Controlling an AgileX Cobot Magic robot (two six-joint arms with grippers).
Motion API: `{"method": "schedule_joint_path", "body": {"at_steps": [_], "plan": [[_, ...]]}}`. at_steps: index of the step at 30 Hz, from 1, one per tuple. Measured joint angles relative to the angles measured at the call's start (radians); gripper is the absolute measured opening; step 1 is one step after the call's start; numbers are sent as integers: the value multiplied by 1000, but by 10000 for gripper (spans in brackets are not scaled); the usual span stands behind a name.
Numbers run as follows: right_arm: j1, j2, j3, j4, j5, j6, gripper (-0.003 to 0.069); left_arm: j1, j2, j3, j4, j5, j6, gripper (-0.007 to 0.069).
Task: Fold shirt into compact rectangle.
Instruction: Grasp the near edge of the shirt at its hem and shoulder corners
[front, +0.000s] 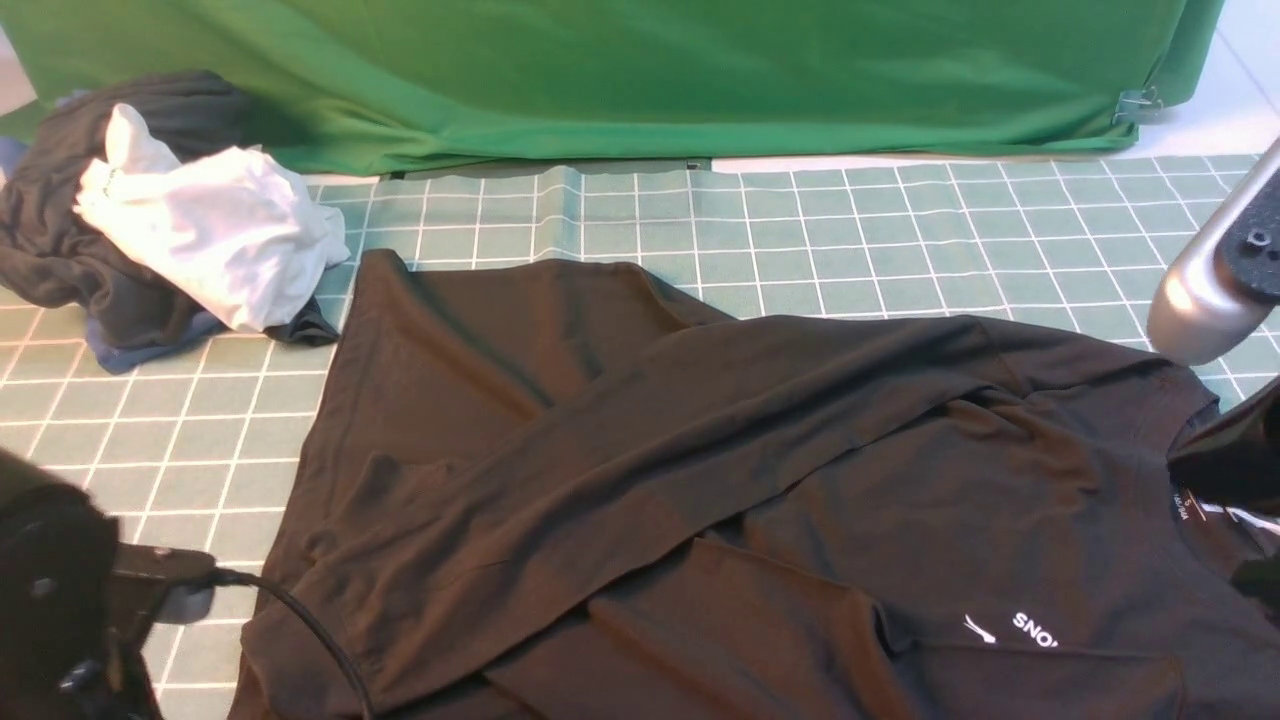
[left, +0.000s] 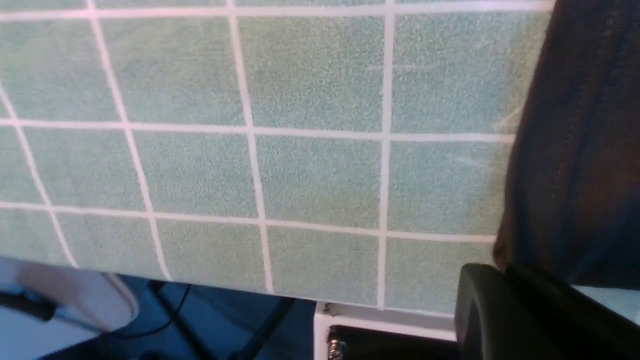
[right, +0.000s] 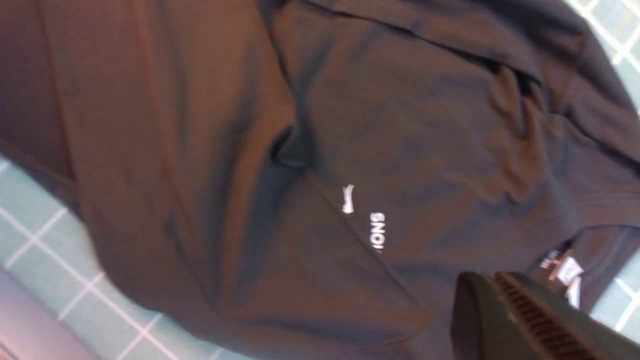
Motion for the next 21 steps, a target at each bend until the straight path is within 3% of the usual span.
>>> {"method": "schedule_joint_path", "body": {"at_steps": [6,10,14,19,21], "plan": [[0,0,0,56,-37,-29,29,0,-16,14,-122,-77,54,12],[0,0,0,66,-48,-37,29,-1,22,39,-118,-139,67,76],[0,0,0,67,-62,-53,29,-1,65,41,-90,-157,62,216],[0,0,0,70,-74,-78,29,-1,145,41,-132,-174,62,479],[0,0,0,70,-74,-81,29,-1,162,41,-135,-175,62,515]]}}
